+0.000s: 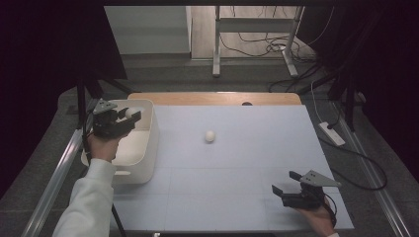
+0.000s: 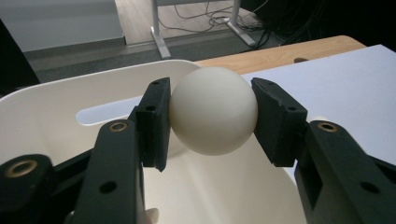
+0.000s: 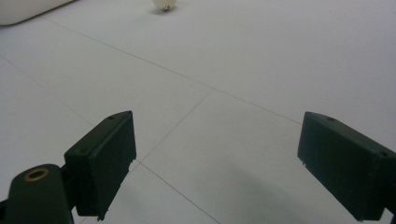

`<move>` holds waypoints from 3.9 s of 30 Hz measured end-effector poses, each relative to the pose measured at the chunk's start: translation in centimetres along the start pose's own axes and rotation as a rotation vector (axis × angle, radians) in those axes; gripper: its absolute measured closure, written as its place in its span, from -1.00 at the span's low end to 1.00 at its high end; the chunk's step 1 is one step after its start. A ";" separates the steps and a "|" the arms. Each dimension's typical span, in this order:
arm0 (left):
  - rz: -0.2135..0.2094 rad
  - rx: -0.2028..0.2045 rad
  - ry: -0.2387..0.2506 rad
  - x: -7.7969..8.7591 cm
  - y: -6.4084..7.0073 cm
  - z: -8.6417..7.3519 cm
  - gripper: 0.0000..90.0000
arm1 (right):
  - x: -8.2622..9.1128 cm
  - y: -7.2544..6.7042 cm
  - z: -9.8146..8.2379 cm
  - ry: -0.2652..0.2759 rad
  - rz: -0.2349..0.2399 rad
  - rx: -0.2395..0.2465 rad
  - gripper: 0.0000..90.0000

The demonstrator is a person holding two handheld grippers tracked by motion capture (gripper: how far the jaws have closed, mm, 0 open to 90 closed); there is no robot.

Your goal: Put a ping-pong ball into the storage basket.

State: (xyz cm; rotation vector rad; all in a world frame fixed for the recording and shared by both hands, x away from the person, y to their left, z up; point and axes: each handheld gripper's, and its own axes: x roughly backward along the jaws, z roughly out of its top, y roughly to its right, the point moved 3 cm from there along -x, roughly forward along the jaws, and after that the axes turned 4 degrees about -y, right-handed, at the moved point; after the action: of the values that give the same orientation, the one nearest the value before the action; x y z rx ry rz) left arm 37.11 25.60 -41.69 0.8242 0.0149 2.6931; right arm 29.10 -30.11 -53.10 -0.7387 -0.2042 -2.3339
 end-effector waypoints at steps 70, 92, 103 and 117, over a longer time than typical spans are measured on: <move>0.028 0.017 -0.173 -2.6 -1.0 -0.4 -0.47 | -0.1 0.0 -0.1 -0.007 -0.002 0.003 -0.74; -0.193 -0.006 -0.025 -0.1 2.4 1.0 -0.63 | 0.1 0.2 -0.1 -0.004 -0.008 -0.009 -0.74; -0.230 -0.019 0.025 1.5 3.7 1.3 -0.63 | -0.2 0.0 0.1 -0.002 0.004 -0.003 -0.74; -0.303 -0.059 0.053 2.8 5.7 0.5 -0.63 | -0.4 -0.2 0.1 -0.009 -0.002 0.001 -0.74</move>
State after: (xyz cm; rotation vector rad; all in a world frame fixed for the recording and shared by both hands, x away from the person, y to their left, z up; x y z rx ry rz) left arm 33.47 20.98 -39.21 0.6733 0.0669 2.4170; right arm 29.22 -29.68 -53.23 -0.7487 -0.2100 -2.3324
